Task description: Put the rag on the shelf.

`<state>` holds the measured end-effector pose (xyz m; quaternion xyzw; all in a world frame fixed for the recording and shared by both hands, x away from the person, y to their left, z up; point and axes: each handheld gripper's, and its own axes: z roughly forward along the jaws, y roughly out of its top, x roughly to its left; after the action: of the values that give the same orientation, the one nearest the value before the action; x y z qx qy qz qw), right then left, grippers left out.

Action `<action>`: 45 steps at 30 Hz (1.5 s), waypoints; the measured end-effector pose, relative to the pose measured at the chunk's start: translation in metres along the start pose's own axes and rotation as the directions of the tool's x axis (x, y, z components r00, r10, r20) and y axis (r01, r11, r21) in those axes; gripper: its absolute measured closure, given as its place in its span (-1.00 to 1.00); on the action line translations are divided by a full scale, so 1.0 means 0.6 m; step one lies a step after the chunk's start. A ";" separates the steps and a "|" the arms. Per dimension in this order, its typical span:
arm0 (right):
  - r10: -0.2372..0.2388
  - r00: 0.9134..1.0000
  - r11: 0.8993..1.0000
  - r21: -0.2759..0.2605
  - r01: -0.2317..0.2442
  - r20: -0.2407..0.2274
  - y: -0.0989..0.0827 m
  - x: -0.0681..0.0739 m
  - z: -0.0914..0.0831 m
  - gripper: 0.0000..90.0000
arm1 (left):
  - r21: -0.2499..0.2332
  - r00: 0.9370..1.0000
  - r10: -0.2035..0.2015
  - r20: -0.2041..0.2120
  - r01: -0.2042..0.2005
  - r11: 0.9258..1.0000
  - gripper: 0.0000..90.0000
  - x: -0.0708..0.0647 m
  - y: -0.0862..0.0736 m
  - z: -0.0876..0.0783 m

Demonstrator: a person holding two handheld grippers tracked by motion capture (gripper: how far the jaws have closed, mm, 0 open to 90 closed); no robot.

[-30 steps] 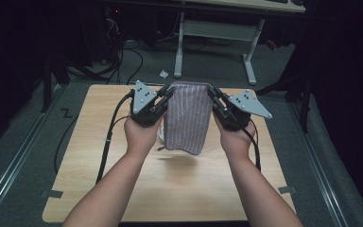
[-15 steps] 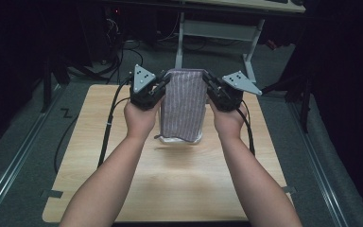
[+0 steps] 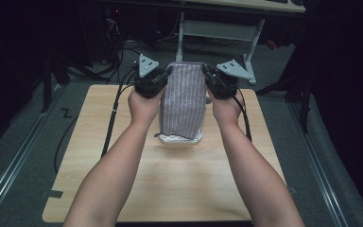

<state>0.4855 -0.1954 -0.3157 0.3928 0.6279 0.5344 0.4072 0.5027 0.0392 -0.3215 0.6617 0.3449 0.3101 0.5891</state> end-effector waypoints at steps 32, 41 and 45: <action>0.024 0.999 0.971 0.237 -0.018 -0.023 -0.081 -0.016 0.073 0.19 | 0.206 0.997 -0.078 -0.015 0.079 0.975 0.18 0.041 -0.068 0.051; 0.003 0.999 0.974 0.226 0.008 -0.045 -0.071 -0.002 0.042 0.17 | 0.186 0.996 -0.088 -0.024 0.091 0.978 0.19 0.034 -0.066 0.012; -0.008 0.999 0.977 0.212 0.019 -0.054 -0.068 0.002 0.026 0.19 | 0.179 0.997 -0.077 -0.016 0.079 0.981 0.19 0.032 -0.067 -0.001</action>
<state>0.4974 -0.1938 -0.3574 0.4157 0.6946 0.4716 0.3499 0.5096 0.0578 -0.3614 0.6966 0.3996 0.2574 0.5374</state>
